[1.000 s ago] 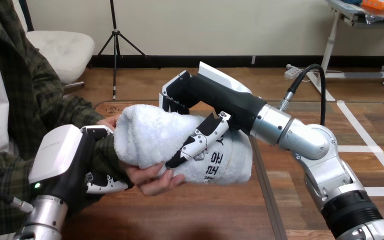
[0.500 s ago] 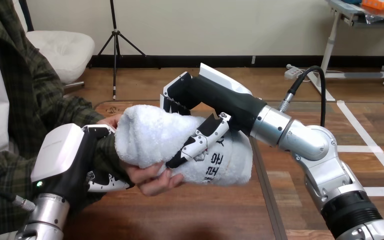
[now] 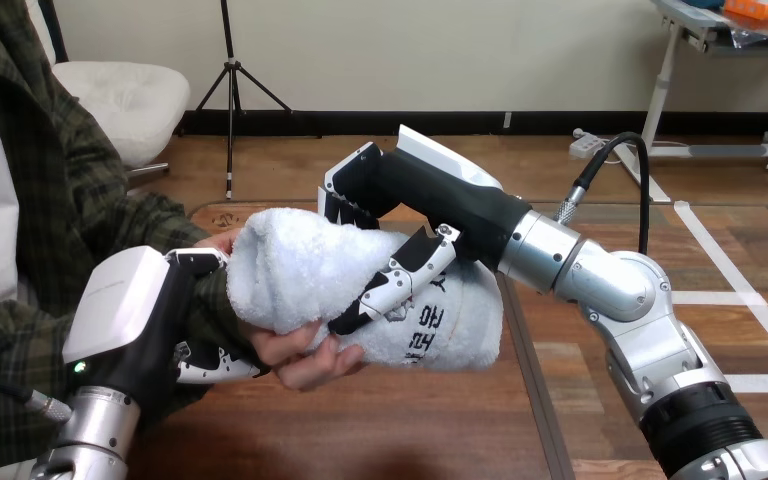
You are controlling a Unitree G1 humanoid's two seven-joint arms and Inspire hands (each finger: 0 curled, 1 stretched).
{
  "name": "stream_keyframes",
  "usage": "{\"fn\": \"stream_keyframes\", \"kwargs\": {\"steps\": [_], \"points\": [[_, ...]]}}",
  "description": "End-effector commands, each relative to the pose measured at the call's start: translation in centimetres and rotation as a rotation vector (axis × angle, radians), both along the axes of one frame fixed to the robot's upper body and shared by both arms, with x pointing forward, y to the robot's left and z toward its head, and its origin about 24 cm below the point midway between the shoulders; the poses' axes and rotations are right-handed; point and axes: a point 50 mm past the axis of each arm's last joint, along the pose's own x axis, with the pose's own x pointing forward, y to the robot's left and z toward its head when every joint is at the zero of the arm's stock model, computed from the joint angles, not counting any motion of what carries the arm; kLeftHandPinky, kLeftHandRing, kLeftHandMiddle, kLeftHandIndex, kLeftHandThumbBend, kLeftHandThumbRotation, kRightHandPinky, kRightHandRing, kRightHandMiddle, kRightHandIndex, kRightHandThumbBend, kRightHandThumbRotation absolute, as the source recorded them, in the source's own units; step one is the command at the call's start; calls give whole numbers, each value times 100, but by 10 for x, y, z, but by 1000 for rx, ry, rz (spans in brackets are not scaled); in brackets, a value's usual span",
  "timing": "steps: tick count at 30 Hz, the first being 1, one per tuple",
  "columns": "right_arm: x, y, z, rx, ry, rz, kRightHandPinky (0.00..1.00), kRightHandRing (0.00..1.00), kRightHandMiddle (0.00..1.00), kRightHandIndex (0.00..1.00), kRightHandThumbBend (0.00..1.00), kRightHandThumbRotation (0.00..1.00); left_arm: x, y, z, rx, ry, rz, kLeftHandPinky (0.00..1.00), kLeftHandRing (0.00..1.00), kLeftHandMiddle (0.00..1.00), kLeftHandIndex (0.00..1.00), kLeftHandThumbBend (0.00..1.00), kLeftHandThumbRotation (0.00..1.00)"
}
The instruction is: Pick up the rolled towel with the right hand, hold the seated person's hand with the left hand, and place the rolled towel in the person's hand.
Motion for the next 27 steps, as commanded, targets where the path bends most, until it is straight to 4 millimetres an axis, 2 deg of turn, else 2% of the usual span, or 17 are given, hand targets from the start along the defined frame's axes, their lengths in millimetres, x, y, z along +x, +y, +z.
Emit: {"fn": "stream_keyframes", "kwargs": {"steps": [1, 27], "points": [[3, 15, 18, 9, -68, 41, 12, 16, 22, 27, 81, 0, 17, -21, 23, -38, -125, -93, 40, 45, 49, 48, 96, 0], [1, 15, 16, 5, -60, 40, 11, 16, 22, 26, 79, 0, 15, -19, 25, -39, -121, -85, 39, 44, 48, 48, 95, 0]]}}
